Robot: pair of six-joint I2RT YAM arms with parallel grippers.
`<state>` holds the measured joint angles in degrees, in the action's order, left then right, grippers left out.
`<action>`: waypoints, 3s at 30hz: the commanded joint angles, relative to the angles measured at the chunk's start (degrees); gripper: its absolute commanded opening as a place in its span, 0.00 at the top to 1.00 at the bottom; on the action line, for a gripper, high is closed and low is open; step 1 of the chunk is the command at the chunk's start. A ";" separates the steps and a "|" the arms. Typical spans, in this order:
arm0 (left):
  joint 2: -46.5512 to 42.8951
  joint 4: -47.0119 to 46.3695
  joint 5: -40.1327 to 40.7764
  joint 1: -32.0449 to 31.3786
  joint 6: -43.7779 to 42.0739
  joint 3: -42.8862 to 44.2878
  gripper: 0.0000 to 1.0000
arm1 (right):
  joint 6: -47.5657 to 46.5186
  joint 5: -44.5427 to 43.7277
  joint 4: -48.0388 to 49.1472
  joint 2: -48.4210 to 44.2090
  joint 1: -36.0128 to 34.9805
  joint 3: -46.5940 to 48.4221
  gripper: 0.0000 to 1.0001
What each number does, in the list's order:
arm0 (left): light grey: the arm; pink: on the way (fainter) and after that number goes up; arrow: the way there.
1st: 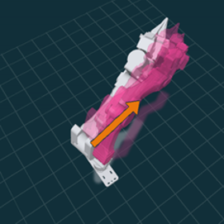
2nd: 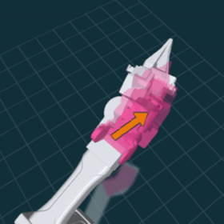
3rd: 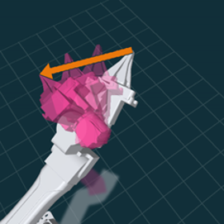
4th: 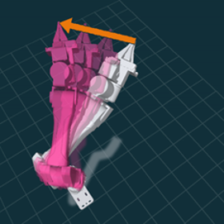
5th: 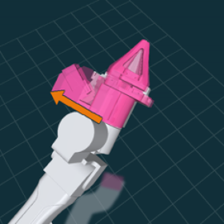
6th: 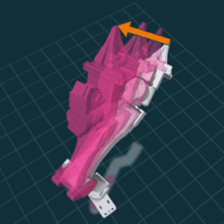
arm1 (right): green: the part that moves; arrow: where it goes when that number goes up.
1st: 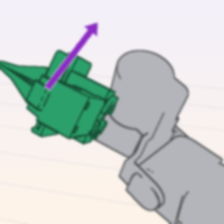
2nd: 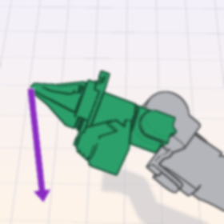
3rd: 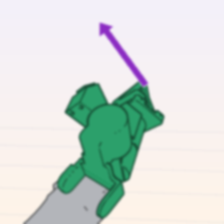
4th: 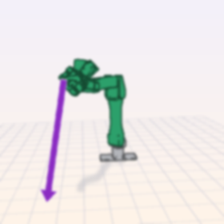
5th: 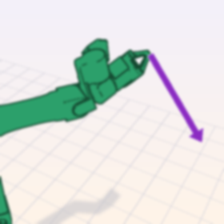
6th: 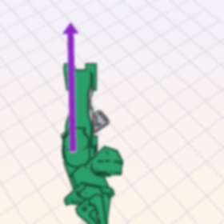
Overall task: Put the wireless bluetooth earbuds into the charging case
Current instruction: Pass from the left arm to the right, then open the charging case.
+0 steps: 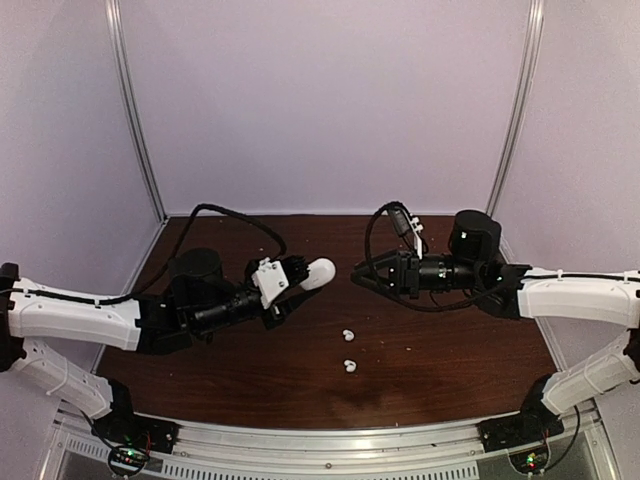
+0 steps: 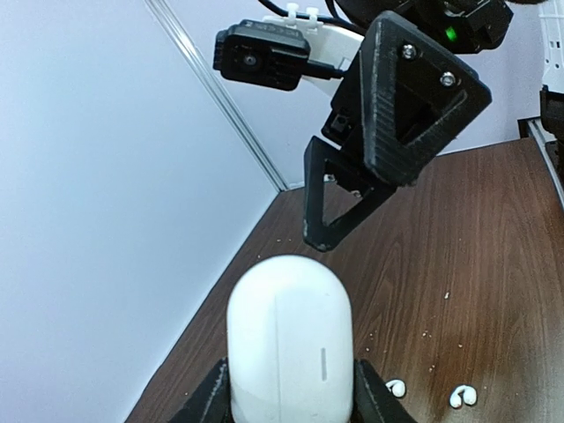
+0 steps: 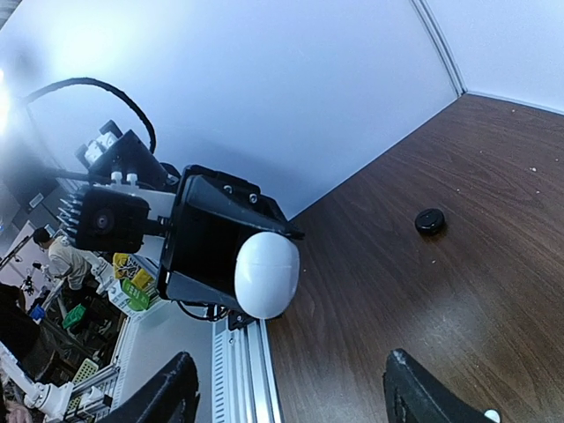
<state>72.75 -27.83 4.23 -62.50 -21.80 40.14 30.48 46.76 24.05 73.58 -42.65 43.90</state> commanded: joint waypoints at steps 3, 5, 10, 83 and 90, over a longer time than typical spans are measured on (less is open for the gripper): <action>3.99 -2.22 3.89 -2.35 -1.94 3.43 0.72 | 1.58 -0.59 2.70 2.27 -3.24 2.60 0.35; 5.19 -2.57 3.94 -3.05 -2.07 4.10 0.72 | 1.60 -1.21 2.76 3.05 -4.50 3.12 0.37; 6.57 -2.59 5.17 -4.48 -3.20 4.99 0.71 | 0.15 -3.04 1.12 3.99 -6.18 4.08 0.44; 6.65 10.55 -13.81 3.19 28.17 16.62 0.54 | -33.38 -0.58 -20.54 -9.84 -7.75 2.48 1.00; 3.64 7.47 -16.66 5.11 28.97 13.30 0.53 | -33.82 -1.51 -20.63 -10.77 -7.75 1.63 1.00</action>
<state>77.97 -16.80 -14.66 -59.16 6.31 54.43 -2.07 42.52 2.98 64.88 -49.71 46.17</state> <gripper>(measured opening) 0.464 0.245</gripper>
